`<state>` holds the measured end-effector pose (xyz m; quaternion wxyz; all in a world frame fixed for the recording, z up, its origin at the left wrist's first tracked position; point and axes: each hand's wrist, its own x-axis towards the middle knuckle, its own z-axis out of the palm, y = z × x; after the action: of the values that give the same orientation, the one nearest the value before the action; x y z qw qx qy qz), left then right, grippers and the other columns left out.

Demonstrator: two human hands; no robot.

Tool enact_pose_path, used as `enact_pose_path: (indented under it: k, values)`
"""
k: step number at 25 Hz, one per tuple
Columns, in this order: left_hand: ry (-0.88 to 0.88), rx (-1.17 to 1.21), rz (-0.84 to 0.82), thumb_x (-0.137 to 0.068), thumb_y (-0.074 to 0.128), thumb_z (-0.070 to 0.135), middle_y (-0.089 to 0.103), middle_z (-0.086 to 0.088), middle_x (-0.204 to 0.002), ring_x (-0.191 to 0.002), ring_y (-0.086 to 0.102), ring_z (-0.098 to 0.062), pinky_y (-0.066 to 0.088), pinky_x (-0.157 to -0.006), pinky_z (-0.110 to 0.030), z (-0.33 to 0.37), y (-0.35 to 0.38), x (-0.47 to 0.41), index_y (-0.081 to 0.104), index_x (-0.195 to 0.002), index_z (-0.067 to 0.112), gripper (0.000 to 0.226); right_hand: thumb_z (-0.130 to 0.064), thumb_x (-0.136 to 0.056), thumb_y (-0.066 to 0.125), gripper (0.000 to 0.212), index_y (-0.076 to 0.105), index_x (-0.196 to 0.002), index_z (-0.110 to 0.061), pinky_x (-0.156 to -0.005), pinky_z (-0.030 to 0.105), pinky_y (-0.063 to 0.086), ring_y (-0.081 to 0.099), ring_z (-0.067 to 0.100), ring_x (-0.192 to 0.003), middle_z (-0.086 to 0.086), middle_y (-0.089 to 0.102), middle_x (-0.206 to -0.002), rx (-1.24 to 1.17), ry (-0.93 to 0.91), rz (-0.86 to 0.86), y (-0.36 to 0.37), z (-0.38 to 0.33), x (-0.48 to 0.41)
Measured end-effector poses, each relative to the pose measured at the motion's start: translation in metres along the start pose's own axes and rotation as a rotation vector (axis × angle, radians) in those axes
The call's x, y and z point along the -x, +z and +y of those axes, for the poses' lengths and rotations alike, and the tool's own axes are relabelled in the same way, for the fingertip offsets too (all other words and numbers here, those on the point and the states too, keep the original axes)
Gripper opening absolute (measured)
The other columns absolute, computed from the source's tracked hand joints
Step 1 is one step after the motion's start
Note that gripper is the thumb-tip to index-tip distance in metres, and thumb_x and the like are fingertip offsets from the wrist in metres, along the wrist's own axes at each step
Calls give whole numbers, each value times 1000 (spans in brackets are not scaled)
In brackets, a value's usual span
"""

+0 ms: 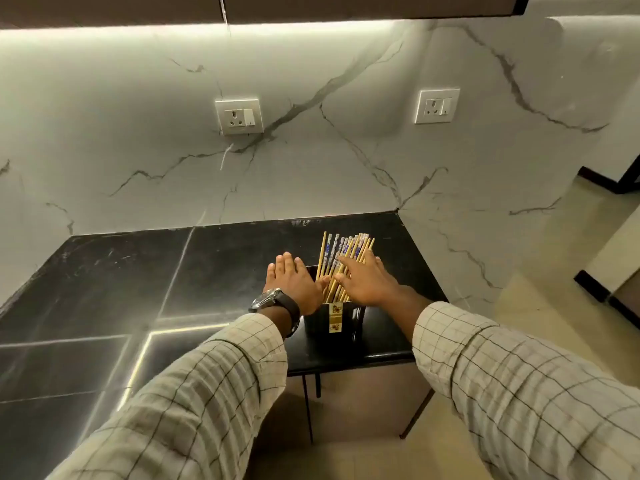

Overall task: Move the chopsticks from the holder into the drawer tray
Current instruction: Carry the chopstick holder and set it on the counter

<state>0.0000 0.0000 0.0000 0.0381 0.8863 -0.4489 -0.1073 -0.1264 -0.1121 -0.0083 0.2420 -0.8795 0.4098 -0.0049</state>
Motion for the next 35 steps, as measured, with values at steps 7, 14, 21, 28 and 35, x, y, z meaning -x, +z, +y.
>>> enact_pose_path:
  k: [7,14,21,28,35]
  values:
    - [30,131,-48,-108,25,53,-7,-14,-174,-161,3,-34,10,-129,-50,0,48,7,5,-166,12,74,-37,-106,48,51,33,-154,-47,-109,52,44,41,38,-144,13,22,-166,-180,99,153,43,7,13]
    - [12,440,-43,-108,30,53,-5,-21,-172,-134,56,-39,51,-106,-49,-4,78,16,43,-148,25,51,-50,-103,49,39,72,-121,-25,-98,37,51,57,16,-108,6,54,-133,-373,166,184,61,20,19]
    - [89,774,148,-99,66,27,58,-7,-141,-125,61,-23,54,-101,-34,-12,87,20,41,-147,18,55,-67,-80,68,40,58,-103,-36,-86,30,53,58,14,-105,-1,54,-118,-466,40,121,68,38,25]
    - [-81,1113,127,-102,60,36,48,-9,-158,-143,49,-28,41,-117,-53,1,92,22,14,-164,21,78,-47,-98,60,72,15,-154,-40,-108,53,46,51,32,-135,10,46,-155,-687,157,187,69,31,25]
    - [-321,1370,-9,-105,45,36,69,-6,-119,-108,69,-25,55,-100,-50,3,93,10,45,-141,26,37,-37,-96,58,36,56,-133,-35,-72,34,58,72,20,-98,3,73,-113,-1119,352,94,84,27,11]
